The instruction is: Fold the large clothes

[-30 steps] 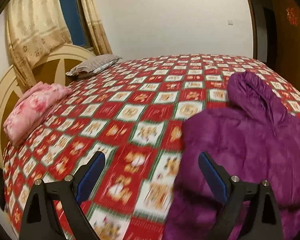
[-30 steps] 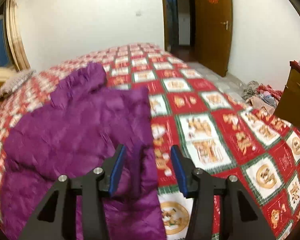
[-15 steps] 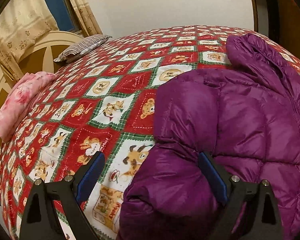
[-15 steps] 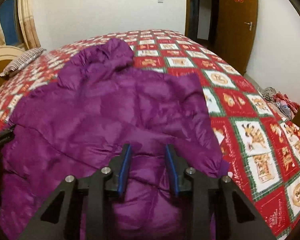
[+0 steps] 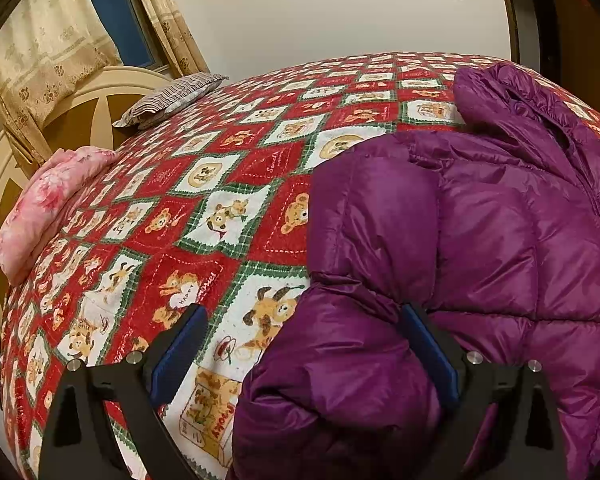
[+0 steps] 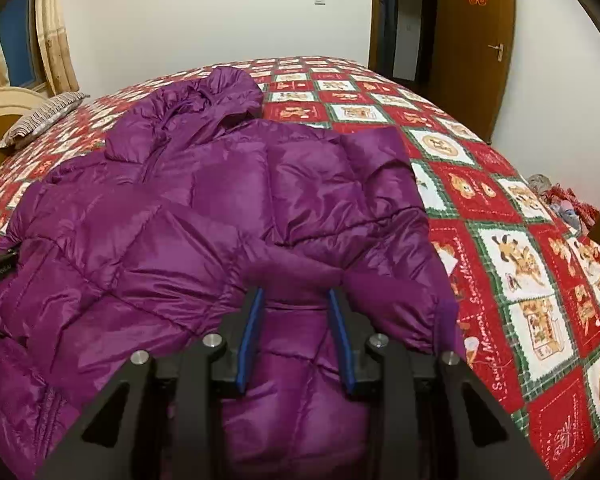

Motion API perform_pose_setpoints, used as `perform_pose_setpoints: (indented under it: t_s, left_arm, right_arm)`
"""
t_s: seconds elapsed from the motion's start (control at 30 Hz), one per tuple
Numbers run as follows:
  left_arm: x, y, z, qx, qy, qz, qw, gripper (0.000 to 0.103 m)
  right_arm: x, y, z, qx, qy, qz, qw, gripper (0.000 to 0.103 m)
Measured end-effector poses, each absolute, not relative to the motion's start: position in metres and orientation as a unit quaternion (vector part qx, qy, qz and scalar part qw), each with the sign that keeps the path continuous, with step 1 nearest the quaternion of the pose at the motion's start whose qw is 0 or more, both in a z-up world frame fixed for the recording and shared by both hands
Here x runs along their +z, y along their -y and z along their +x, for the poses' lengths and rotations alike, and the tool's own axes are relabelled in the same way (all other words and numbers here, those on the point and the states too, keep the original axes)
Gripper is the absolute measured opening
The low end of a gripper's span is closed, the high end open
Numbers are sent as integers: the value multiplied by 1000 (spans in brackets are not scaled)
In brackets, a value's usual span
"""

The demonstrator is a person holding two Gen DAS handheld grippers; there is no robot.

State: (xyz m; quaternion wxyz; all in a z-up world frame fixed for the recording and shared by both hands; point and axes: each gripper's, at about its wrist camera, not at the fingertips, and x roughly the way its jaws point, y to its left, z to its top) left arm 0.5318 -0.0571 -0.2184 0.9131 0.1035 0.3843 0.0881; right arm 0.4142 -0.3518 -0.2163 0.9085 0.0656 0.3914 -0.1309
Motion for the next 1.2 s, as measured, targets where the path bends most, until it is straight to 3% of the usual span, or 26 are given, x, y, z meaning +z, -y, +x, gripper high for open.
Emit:
perform_pose_setpoints:
  t_s: [0.2, 0.3, 0.53, 0.77, 0.9, 1.2]
  left_arm:
    - [-219, 57, 532, 89, -387, 105, 912, 97]
    - [-202, 50, 535, 85, -426, 92, 896, 97]
    - [-134, 38, 545, 63, -353, 45, 933, 97]
    - [-190, 45, 600, 101, -422, 57, 899, 97]
    - [-217, 57, 592, 91, -413, 70, 903, 97]
    - [-223, 55, 592, 88, -408, 59, 907, 100]
  right_arm:
    - [-217, 350, 414, -135, -392, 59, 908, 36]
    - [-217, 350, 415, -132, -398, 57, 906, 36]
    - [-153, 373, 418, -134, -358, 89, 920, 44]
    - [-171, 394, 489, -169, -380, 94, 904, 44]
    - [-205, 410, 499, -182, -409, 112, 887, 44]
    - [-217, 407, 492, -180, -394, 100, 896, 47]
